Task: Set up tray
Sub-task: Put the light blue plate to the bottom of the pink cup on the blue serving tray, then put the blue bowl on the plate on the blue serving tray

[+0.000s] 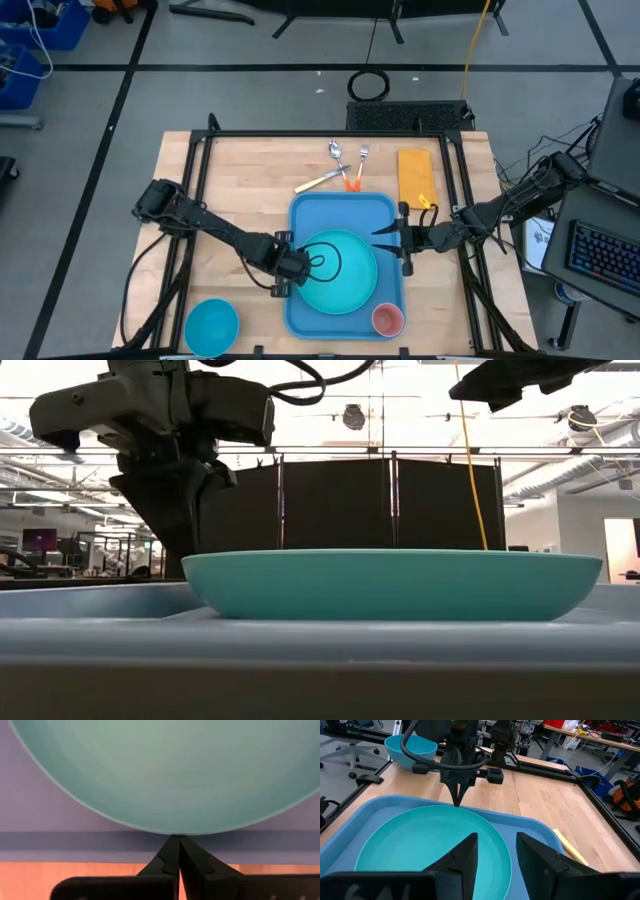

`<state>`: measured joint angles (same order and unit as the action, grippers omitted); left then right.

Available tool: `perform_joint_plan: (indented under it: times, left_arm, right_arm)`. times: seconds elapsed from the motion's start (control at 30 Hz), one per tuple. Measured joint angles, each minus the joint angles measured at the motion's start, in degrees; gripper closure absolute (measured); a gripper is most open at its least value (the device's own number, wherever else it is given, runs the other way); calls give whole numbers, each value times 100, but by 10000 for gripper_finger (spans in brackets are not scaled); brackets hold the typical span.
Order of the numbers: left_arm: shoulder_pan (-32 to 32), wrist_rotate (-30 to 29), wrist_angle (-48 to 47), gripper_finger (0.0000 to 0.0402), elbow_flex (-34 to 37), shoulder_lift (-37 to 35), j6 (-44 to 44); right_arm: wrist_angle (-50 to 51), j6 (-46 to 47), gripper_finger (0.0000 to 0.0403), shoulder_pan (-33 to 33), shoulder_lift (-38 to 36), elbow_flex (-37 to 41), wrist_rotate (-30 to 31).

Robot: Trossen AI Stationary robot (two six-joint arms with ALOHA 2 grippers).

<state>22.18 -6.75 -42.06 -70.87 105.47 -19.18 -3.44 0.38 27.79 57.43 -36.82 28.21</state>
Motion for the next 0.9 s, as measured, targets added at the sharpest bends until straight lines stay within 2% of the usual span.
perform_joint_plan:
  times: [0.13, 0.33, 0.47, 0.7, 0.9]
  left_arm:
    - [-31, 239, 177, 399, 0, 2, 108]
    - [-47, 222, 535, 397, 0, 4, 314]
    - [-47, 147, 436, 395, 0, 7, 309]
    - [-3, -964, -228, 399, 0, -60, -92]
    - [52, -1074, -351, 371, 0, -317, -272]
  right_arm:
    - [0, 0, 280, 0, -2, 0, 0]
    - [2, 2, 280, 0, -1, 0, 0]
    - [0, 0, 280, 0, -2, 0, 0]
    - [1, 0, 280, 0, 0, 0, 0]
    - [0, -23, 280, 0, 0, 0, 0]
